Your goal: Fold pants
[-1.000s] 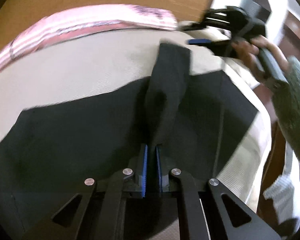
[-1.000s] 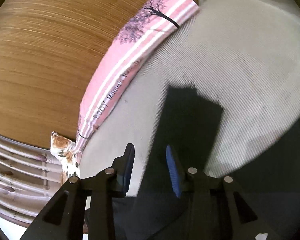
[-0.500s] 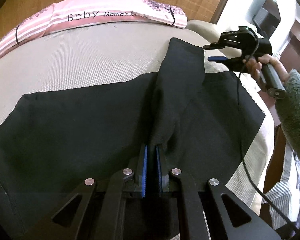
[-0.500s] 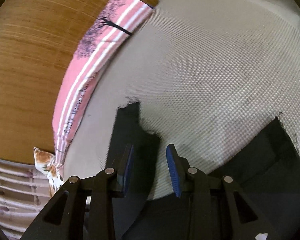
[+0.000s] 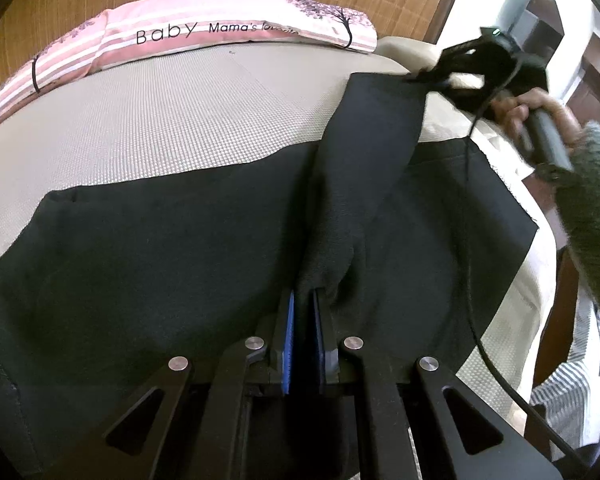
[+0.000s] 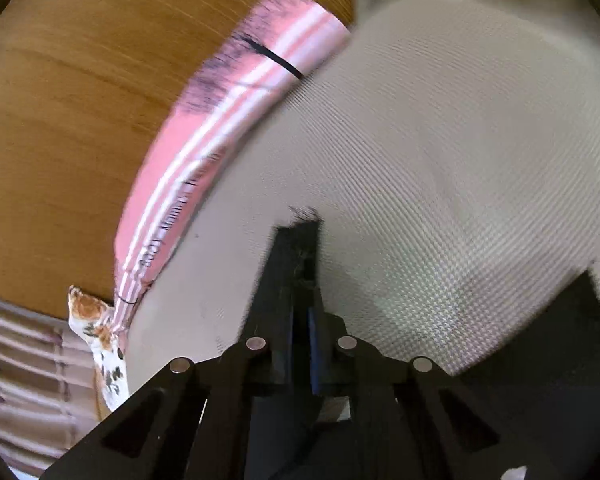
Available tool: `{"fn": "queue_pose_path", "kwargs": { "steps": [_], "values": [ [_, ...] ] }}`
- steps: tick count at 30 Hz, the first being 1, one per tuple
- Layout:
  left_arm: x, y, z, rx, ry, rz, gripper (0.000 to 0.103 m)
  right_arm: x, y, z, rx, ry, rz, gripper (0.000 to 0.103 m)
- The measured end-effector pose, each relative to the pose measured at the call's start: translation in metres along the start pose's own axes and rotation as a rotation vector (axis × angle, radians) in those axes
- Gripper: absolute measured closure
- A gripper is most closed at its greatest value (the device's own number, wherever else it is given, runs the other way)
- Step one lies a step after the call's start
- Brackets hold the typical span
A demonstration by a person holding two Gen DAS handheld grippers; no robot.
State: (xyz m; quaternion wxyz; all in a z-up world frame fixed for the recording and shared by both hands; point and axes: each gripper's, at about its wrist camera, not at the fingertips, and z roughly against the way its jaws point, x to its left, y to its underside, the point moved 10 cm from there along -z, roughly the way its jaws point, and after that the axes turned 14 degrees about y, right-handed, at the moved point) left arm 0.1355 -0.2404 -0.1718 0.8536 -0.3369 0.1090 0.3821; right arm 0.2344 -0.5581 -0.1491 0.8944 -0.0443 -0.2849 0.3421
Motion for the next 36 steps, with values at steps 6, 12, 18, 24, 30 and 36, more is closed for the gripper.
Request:
{"fn": "queue_pose_path", "kwargs": {
  "steps": [6,12,18,24,30,36],
  "values": [
    [-0.020,-0.003,0.003,-0.009,-0.022,-0.076,0.094,-0.018,0.010,0.073,-0.109,0.052,0.027,0.097],
    [-0.067,0.005,-0.001,0.021,0.014,-0.253,0.094,-0.101,0.042,0.123,-0.178,0.234,-0.021,0.097],
    [-0.095,0.038,-0.024,0.134,-0.030,-0.430,0.092,-0.192,0.092,0.105,-0.087,0.340,-0.166,0.098],
    [-0.096,0.037,-0.022,0.152,-0.028,-0.441,0.092,-0.200,0.096,0.109,-0.116,0.328,-0.181,0.098],
    [-0.097,0.046,-0.024,0.194,-0.012,-0.482,0.092,-0.215,0.092,0.115,-0.142,0.444,-0.130,0.102],
    [-0.092,0.038,-0.017,0.206,0.062,-0.407,0.079,-0.241,0.094,0.118,-0.138,0.438,-0.192,0.094]
  ]
}}
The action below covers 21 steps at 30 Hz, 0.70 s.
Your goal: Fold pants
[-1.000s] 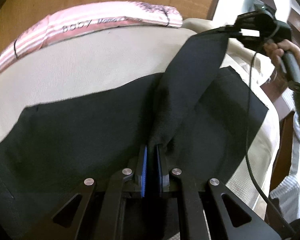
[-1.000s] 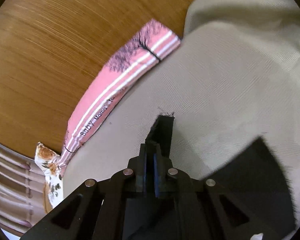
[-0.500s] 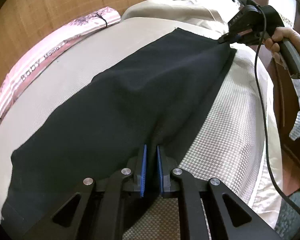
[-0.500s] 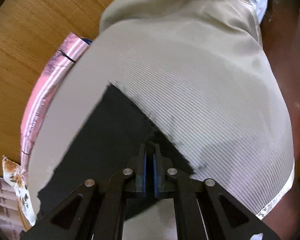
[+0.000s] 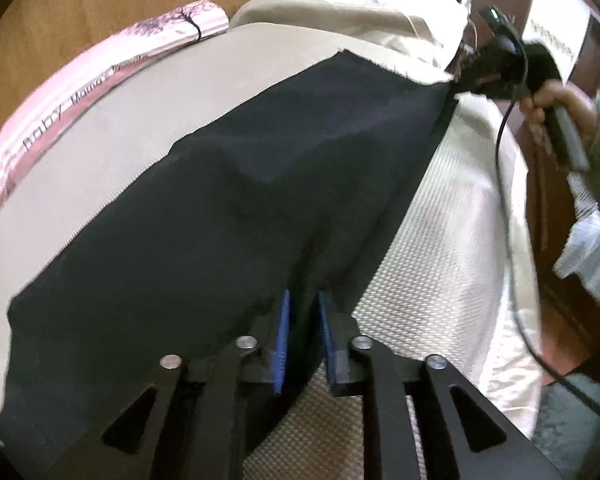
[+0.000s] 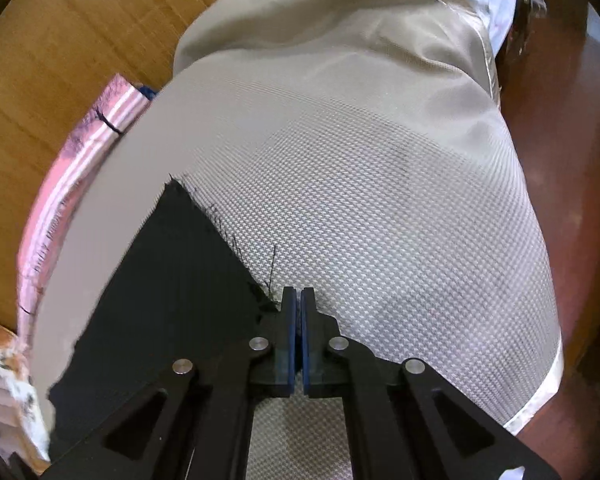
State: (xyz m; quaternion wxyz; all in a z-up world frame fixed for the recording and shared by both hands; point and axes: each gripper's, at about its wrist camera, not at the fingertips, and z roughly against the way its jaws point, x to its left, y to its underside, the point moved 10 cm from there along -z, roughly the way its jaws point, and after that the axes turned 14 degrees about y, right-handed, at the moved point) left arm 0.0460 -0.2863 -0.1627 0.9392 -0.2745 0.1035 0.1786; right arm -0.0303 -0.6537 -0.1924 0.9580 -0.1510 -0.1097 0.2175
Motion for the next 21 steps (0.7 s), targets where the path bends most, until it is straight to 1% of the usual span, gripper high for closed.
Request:
{"fn": "queue_pose_path", "kwargs": {
  "steps": [1,2,4,5,8,10,11,12,13,16,19,21],
  "values": [
    [0.003,-0.001,0.006,-0.018,0.021,0.025,0.069,-0.003,-0.001,0.004,-0.008,-0.001,-0.004,0.094],
    [0.005,-0.002,0.012,-0.032,0.033,0.042,0.065,-0.005,-0.002,0.008,-0.012,-0.008,-0.016,0.094],
    [0.009,-0.006,0.030,-0.085,0.056,0.070,0.053,-0.005,-0.003,0.017,-0.026,-0.014,-0.023,0.094],
    [0.011,-0.007,0.036,-0.102,0.055,0.079,0.051,-0.003,-0.003,0.023,-0.037,-0.017,-0.014,0.094],
    [0.024,-0.005,0.053,-0.134,0.034,0.111,0.050,0.019,0.003,0.043,-0.052,-0.065,0.047,0.093],
    [0.035,0.002,0.056,-0.135,0.024,0.148,0.050,0.043,0.016,0.055,-0.043,-0.113,0.108,0.090],
    [0.039,0.006,0.056,-0.133,0.025,0.168,0.050,0.055,0.026,0.058,-0.029,-0.137,0.140,0.086],
    [0.042,0.012,0.054,-0.124,0.025,0.191,0.050,0.064,0.034,0.061,-0.020,-0.153,0.166,0.082],
    [0.044,0.017,0.051,-0.112,0.024,0.205,0.050,0.077,0.047,0.063,-0.009,-0.169,0.202,0.080],
    [0.043,0.031,0.040,-0.077,0.000,0.197,0.050,0.110,0.080,0.064,0.030,-0.210,0.303,0.080],
    [0.041,0.044,0.027,-0.034,-0.011,0.196,0.050,0.129,0.108,0.057,0.061,-0.218,0.378,0.080],
    [0.039,0.044,0.028,-0.037,-0.016,0.180,0.050,0.129,0.116,0.046,0.072,-0.186,0.401,0.081]
  ]
}}
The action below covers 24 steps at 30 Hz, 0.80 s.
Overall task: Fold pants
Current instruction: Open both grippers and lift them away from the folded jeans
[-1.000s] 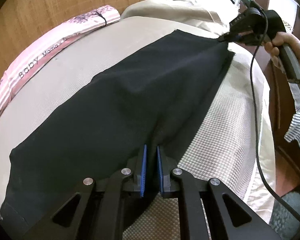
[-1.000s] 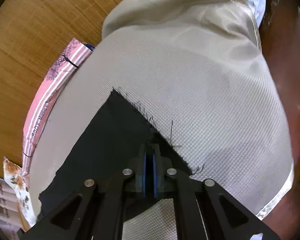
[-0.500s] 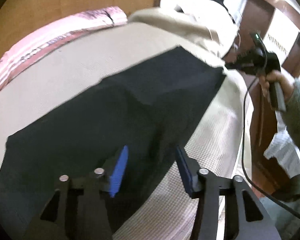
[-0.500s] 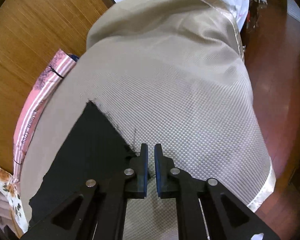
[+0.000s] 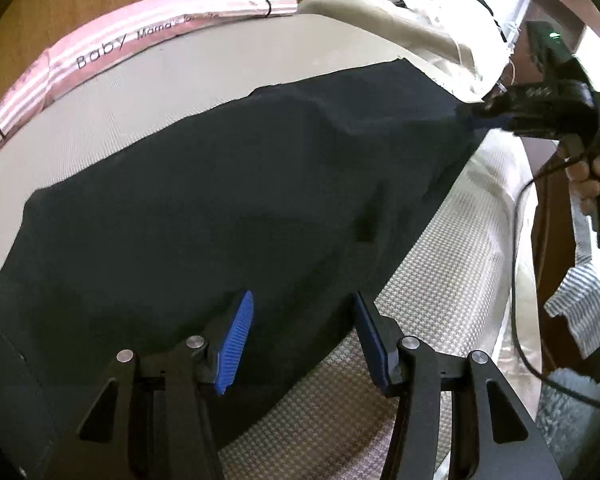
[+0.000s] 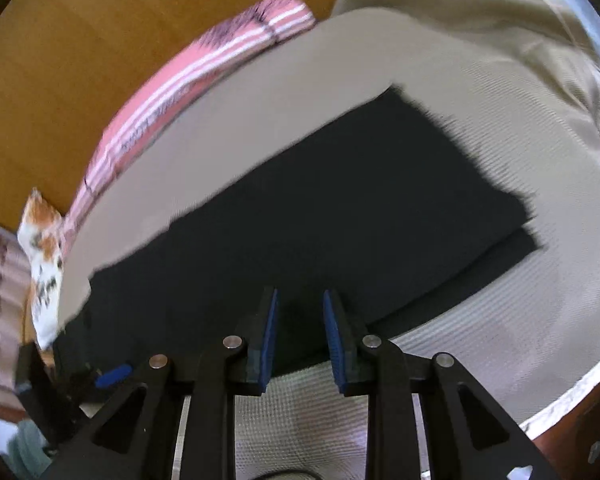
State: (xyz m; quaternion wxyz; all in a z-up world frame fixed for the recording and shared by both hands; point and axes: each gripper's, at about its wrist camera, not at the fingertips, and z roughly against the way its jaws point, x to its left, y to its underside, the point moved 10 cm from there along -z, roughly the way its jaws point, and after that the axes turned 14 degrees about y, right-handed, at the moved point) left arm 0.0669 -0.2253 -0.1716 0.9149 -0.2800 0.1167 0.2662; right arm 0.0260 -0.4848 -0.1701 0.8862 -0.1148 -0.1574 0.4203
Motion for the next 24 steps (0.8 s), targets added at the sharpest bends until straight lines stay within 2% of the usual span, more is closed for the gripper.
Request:
{"fn": "queue_pose_path", "kwargs": {
  "steps": [1,3,5,8,9,11,13,16,20,22,24],
  "values": [
    [0.000,0.001,0.000,0.004,0.002,0.001,0.050,-0.004,0.004,-0.007,0.016,0.017,0.003,0.082],
    [0.000,0.004,0.001,0.013,0.002,-0.005,0.050,-0.012,0.005,-0.013,0.023,0.019,-0.021,0.095],
    [-0.001,0.007,0.002,0.024,-0.005,-0.022,0.050,-0.022,0.004,-0.013,0.030,0.029,-0.052,0.102],
    [-0.005,0.006,0.007,0.014,-0.024,-0.042,0.050,-0.018,0.002,-0.004,0.004,0.045,-0.033,0.091],
    [-0.009,0.002,0.011,-0.011,-0.019,-0.055,0.050,-0.012,0.002,0.002,-0.015,0.052,-0.008,0.084],
    [-0.020,-0.009,0.020,-0.064,0.011,-0.077,0.050,0.001,0.005,0.012,-0.031,0.033,0.027,0.077],
    [-0.031,-0.022,0.024,-0.113,0.037,-0.103,0.050,0.023,0.013,0.018,-0.028,-0.017,0.073,0.077],
    [-0.042,-0.037,0.018,-0.136,0.065,-0.132,0.050,0.052,0.027,0.020,-0.023,-0.041,0.153,0.077],
    [-0.046,-0.039,-0.005,-0.087,0.116,-0.126,0.050,0.064,0.040,0.004,-0.014,0.030,0.241,0.079],
    [-0.042,-0.026,-0.024,-0.012,0.135,-0.100,0.050,0.062,0.042,-0.002,-0.020,0.046,0.256,0.080],
    [-0.043,-0.024,-0.024,-0.029,0.134,-0.112,0.050,0.060,0.042,-0.002,-0.012,0.049,0.254,0.081]
  ]
}}
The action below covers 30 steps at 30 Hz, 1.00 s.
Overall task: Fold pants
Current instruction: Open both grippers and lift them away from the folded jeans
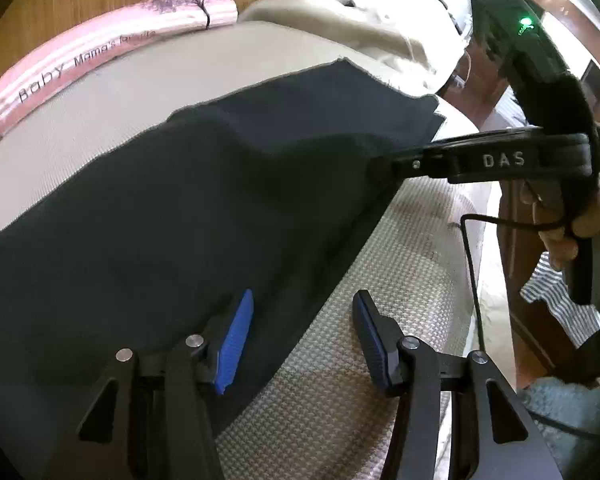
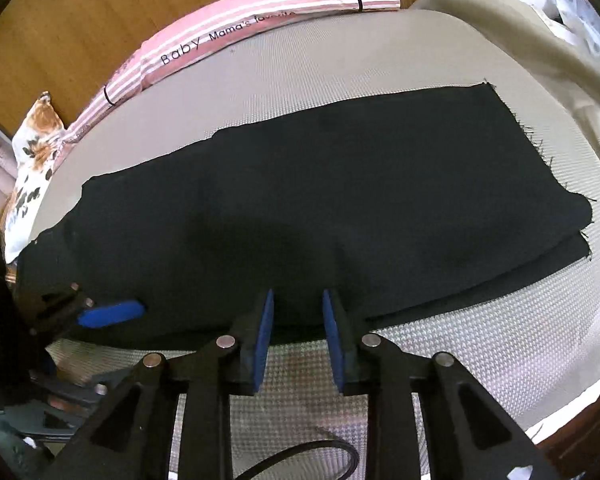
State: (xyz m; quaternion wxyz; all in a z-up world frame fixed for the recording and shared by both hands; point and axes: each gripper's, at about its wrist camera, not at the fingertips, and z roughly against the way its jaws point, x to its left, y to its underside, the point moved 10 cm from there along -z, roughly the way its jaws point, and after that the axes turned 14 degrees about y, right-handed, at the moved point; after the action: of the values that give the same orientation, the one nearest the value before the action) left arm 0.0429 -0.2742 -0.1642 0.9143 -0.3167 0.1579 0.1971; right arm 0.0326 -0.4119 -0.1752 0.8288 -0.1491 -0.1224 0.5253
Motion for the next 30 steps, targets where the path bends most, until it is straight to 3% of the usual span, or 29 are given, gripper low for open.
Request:
{"fn": "queue_pose_path", "kwargs": {
  "steps": [6,13,18,22,25,30],
  "values": [
    [-0.001,-0.005,0.003,0.006,0.003,0.009,0.050,-0.004,0.004,0.007,0.002,0.011,0.005,0.079],
    [-0.004,-0.014,0.017,-0.064,0.019,0.023,0.050,-0.035,-0.012,0.018,-0.036,0.048,-0.098,0.074],
    [-0.001,0.004,0.004,0.020,0.046,0.049,0.050,-0.035,-0.031,0.022,-0.047,0.050,-0.097,0.072],
    [-0.002,0.007,0.015,0.010,0.062,0.059,0.050,-0.011,-0.052,0.023,-0.065,0.034,-0.057,0.067],
    [-0.001,0.006,0.037,-0.043,0.071,0.079,0.050,0.021,-0.065,0.022,-0.066,-0.007,0.007,0.067],
    [0.042,0.007,0.093,-0.194,-0.108,0.161,0.049,0.103,-0.080,0.013,-0.032,-0.163,0.148,0.058]
  ]
}}
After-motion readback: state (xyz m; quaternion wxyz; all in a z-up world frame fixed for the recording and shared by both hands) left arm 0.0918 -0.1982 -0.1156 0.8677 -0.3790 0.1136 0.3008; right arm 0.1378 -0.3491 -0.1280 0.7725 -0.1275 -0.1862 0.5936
